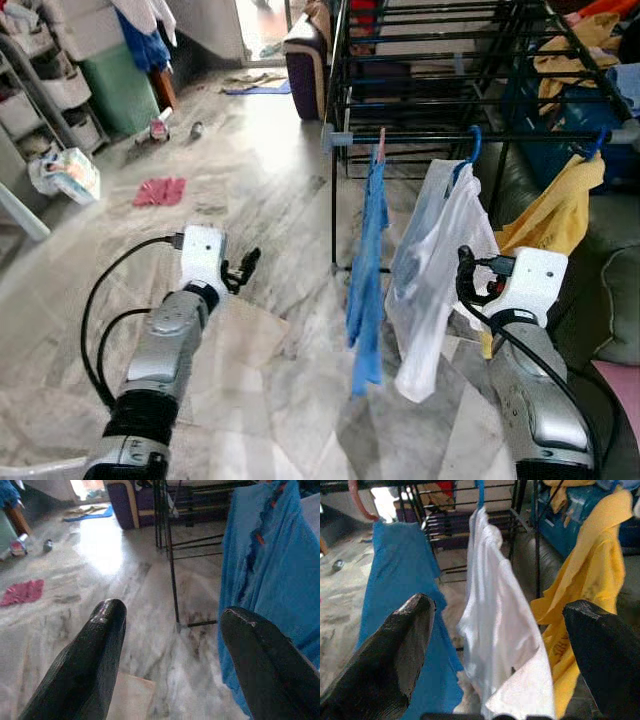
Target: Hang hanger
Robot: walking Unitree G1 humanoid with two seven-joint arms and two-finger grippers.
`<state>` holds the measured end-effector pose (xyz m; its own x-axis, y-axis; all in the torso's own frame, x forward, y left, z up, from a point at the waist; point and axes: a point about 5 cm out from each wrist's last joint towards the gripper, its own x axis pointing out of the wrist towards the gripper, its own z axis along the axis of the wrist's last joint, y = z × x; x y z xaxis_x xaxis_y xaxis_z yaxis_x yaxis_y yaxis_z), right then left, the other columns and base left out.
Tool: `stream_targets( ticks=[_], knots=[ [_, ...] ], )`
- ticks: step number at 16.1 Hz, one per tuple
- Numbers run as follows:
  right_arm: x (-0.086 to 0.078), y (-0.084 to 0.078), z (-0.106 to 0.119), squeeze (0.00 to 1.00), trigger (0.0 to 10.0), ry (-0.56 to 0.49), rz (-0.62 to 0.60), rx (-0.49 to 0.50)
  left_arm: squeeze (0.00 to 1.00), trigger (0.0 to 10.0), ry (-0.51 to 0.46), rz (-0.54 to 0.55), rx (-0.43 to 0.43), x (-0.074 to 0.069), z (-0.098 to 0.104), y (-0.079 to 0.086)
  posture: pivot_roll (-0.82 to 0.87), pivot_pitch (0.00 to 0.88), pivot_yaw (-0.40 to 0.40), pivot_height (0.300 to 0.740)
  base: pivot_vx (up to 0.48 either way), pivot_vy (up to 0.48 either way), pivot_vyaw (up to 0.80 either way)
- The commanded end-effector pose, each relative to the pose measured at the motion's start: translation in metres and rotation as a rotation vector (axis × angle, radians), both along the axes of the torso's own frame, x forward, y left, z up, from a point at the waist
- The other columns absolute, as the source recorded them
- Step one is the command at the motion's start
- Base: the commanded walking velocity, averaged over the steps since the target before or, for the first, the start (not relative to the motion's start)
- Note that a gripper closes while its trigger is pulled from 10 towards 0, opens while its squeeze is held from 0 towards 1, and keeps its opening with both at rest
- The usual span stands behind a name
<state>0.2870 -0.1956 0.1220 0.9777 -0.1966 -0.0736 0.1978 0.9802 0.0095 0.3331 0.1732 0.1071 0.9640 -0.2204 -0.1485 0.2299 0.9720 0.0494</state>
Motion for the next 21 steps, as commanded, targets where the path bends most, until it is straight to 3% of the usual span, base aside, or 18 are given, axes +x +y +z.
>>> stream_targets(
  ticks=[1, 4, 6, 10, 13, 18, 21],
  knots=[
    [0.000, 0.000, 0.002, 0.00, 10.0, 0.017, 0.015, -0.030, 0.00, 10.0, -0.053, 0.040, 0.034, -0.002, 0.010, 0.011, -0.04, 0.015, 0.024, 0.740, 0.000, 0.000, 0.00],
    [-0.008, -0.011, 0.002, 0.00, 10.0, 0.038, 0.080, -0.100, 0.00, 10.0, -0.100, -0.057, 0.139, -0.026, 0.010, 0.022, -0.01, 0.017, 0.014, 0.740, 0.000, 0.000, 0.00],
    [-0.028, -0.013, 0.003, 0.00, 10.0, 0.035, 0.195, -0.153, 0.00, 10.0, -0.093, -0.023, 0.173, -0.049, 0.008, 0.038, 0.01, 0.002, 0.026, 0.740, 0.000, 0.000, 0.00],
    [-0.040, 0.000, 0.001, 0.00, 10.0, -0.045, 0.137, -0.140, 0.00, 10.0, -0.089, 0.140, 0.104, -0.076, -0.007, 0.033, 0.01, 0.000, 0.028, 0.740, 0.000, 0.000, 0.00],
    [-0.045, 0.012, -0.005, 0.00, 10.0, -0.052, 0.113, -0.106, 0.00, 10.0, -0.088, 0.146, 0.085, -0.081, -0.015, 0.020, 0.00, 0.000, 0.015, 0.740, 0.000, 0.000, 0.00],
    [-0.045, -0.001, -0.003, 0.00, 10.0, -0.051, 0.111, -0.165, 0.00, 10.0, -0.092, 0.159, 0.089, -0.075, -0.015, 0.020, -0.04, 0.000, 0.007, 0.740, 0.000, 0.000, 0.00],
    [-0.041, 0.003, -0.003, 0.00, 10.0, -0.060, 0.104, -0.145, 0.00, 10.0, -0.129, 0.217, 0.075, -0.069, -0.009, 0.019, -0.04, 0.000, 0.018, 0.740, 0.000, 0.000, 0.27]
  ],
)
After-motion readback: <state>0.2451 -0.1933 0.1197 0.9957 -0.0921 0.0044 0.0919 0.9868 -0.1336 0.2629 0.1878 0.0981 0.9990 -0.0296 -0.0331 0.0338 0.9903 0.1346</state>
